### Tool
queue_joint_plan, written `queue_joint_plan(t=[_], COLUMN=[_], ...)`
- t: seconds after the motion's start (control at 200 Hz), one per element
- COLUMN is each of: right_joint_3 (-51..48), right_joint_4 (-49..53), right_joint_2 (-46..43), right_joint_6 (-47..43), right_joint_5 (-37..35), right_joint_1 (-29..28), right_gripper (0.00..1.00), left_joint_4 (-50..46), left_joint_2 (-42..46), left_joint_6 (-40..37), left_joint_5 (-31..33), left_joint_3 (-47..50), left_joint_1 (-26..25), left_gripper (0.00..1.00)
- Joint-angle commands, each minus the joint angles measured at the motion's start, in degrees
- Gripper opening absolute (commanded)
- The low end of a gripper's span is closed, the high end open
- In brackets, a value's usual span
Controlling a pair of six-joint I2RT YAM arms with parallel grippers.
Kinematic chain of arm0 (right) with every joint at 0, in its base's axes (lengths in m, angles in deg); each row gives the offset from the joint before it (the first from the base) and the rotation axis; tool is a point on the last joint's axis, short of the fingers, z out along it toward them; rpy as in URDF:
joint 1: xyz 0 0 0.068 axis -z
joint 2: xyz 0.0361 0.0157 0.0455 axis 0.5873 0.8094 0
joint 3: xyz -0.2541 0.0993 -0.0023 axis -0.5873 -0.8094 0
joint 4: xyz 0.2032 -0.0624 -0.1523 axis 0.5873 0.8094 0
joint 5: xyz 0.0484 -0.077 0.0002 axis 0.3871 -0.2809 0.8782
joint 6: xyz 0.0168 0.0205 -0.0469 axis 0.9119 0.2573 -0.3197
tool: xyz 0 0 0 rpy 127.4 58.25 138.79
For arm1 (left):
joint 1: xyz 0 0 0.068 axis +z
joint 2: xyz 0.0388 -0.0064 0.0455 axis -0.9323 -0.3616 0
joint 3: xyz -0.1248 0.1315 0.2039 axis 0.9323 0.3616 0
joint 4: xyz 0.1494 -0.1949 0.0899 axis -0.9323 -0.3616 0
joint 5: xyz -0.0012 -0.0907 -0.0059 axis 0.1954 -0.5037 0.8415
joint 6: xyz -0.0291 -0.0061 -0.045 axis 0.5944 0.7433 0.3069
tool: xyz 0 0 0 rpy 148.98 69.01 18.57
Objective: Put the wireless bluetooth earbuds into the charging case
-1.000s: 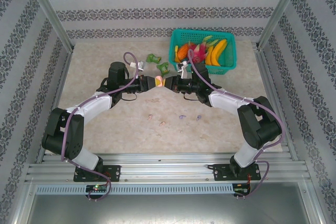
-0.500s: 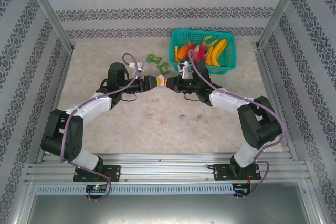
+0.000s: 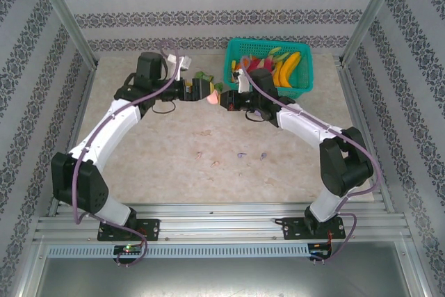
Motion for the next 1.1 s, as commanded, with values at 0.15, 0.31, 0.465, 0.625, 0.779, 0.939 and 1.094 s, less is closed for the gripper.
queue_joint_plan(t=[0.15, 0.31, 0.465, 0.625, 0.779, 0.939, 1.094], right_joint_3=[3.95, 0.01, -2.46, -7.94, -10.97, -13.48, -14.98], right_joint_4=[5.51, -0.39, -4.66, -13.63, -17.10, -18.99, -19.17], right_joint_2=[1.95, 1.35, 1.61, 0.90, 0.31, -1.58, -3.29], right_joint_6=[-13.50, -19.45, -25.87, -32.54, -34.16, -32.59, -31.44], right_joint_5=[-12.08, -18.75, -22.61, -25.23, -22.20, -17.23, -14.25], right_joint_1=[0.34, 0.08, -0.83, -2.98, -3.60, -3.96, -4.51], right_gripper=[0.00, 0.00, 0.00, 0.00, 0.00, 0.00, 0.00], left_joint_4=[-20.62, -22.67, -35.90, -41.07, -42.17, -45.02, -47.80], left_joint_2=[-5.95, -7.87, -16.31, -20.32, -20.78, -22.09, -23.99], left_joint_6=[-15.48, -18.18, -23.85, -28.23, -30.38, -32.67, -34.29], left_joint_5=[14.43, 14.38, 6.41, 0.42, -2.49, -5.07, -6.90], left_joint_3=[-9.37, -12.41, -22.60, -24.81, -24.72, -26.21, -27.64], left_joint_1=[0.56, 0.59, 0.59, 0.54, 0.55, 0.57, 0.61], left_gripper=[1.00, 1.00, 0.99, 0.96, 0.94, 0.88, 0.82])
